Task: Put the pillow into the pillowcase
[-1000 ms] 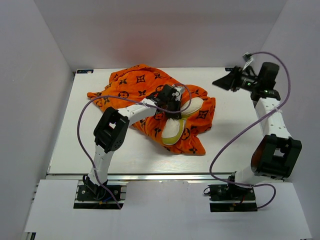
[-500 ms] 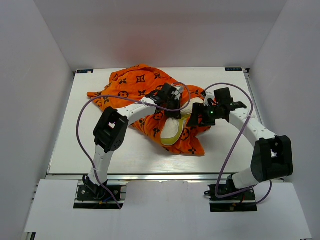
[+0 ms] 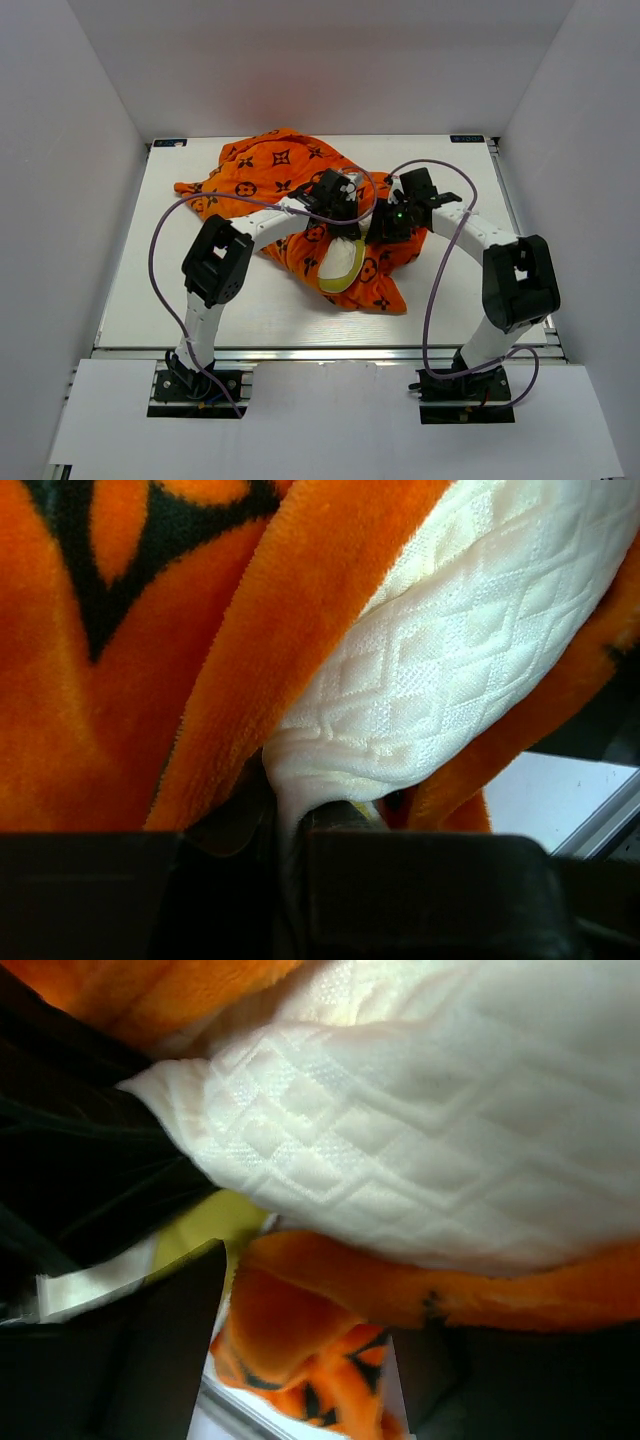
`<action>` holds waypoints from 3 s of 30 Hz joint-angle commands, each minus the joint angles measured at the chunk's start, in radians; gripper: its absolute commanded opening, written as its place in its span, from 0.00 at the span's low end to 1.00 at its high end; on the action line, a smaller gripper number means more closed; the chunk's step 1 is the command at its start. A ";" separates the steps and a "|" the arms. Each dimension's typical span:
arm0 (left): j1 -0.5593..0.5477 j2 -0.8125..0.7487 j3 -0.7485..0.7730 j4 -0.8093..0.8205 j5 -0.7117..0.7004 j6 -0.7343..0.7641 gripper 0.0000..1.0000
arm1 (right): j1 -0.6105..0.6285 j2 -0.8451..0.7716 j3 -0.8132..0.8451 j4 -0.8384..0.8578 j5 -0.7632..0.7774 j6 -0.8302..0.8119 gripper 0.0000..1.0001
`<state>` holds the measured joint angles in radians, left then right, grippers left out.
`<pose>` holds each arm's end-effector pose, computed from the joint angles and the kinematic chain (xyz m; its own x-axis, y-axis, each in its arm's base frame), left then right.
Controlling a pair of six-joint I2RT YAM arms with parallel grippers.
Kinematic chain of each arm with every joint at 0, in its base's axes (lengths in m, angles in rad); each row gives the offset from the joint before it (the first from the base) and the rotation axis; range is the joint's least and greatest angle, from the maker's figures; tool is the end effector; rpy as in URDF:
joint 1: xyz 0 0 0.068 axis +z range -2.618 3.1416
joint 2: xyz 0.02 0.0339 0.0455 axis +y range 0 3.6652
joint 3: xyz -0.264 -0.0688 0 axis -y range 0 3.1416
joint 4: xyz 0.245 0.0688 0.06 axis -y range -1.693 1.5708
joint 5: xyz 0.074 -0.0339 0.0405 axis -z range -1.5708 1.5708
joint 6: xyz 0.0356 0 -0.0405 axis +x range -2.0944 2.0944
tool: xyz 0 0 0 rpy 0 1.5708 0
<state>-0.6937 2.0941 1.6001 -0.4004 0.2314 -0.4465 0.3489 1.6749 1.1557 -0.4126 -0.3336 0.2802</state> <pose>0.3516 -0.3030 0.1941 -0.8572 0.1662 -0.4874 0.4020 0.8075 -0.4316 0.3288 0.1320 0.2202 -0.8650 -0.0366 -0.5004 -0.2782 0.8650 0.4175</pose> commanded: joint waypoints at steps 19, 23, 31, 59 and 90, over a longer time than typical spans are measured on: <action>0.010 0.129 0.041 -0.210 -0.089 -0.029 0.00 | -0.295 -0.418 -0.041 0.220 -1.103 -0.029 0.00; 0.010 0.147 0.012 -0.213 -0.098 -0.037 0.00 | -0.288 -0.452 -0.042 1.001 -1.144 0.485 0.00; 0.010 0.113 -0.071 -0.167 -0.067 -0.043 0.00 | -0.222 -0.310 0.025 1.791 -1.049 1.155 0.00; -0.006 0.285 0.124 -0.258 0.072 -0.155 0.16 | 0.237 -0.253 0.258 0.936 -0.929 0.390 0.00; 0.149 -0.086 0.278 -0.135 0.187 -0.127 0.50 | -0.108 -0.393 -0.092 -0.102 -0.251 -0.230 0.71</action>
<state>-0.5507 2.1040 1.9106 -0.5652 0.4213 -0.5804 0.1955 1.2747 1.0763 -0.6353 -0.7090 -0.1135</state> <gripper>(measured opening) 0.489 0.693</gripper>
